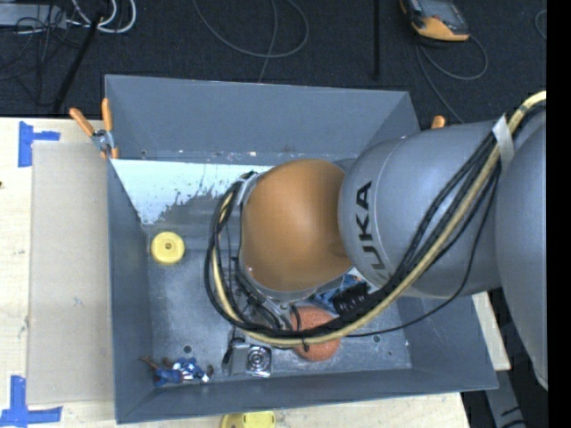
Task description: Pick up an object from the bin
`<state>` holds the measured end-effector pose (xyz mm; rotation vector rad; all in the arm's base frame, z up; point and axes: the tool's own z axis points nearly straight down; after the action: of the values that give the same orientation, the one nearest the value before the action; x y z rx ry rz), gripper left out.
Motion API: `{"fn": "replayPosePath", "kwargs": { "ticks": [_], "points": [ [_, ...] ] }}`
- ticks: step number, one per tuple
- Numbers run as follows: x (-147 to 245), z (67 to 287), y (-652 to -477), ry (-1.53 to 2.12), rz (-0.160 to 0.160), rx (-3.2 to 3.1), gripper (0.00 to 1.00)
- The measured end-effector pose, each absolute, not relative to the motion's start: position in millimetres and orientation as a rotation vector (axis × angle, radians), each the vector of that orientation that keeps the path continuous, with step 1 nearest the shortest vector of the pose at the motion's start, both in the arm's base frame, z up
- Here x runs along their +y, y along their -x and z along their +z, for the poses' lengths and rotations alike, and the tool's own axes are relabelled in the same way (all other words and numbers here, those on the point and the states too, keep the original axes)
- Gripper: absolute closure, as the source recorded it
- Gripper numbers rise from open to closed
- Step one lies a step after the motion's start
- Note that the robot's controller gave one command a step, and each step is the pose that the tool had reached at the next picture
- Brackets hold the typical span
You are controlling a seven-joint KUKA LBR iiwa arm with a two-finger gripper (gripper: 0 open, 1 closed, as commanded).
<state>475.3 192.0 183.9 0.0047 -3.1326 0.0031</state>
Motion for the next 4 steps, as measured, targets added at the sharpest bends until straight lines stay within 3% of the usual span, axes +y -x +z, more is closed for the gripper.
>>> {"fn": "replayPosePath", "kwargs": {
  "ticks": [1, 2, 3, 4],
  "points": [
    [191.0, 188.4, -477.1, 0.002, 0.001, -3.140, 0.00],
    [167.6, 162.6, -501.7, -0.148, -0.007, -3.144, 0.00],
    [113.6, 113.7, -536.1, -0.274, 0.005, -3.126, 0.00],
    [114.5, 85.8, -523.0, -0.218, -0.001, -3.136, 0.00]
  ]
}}
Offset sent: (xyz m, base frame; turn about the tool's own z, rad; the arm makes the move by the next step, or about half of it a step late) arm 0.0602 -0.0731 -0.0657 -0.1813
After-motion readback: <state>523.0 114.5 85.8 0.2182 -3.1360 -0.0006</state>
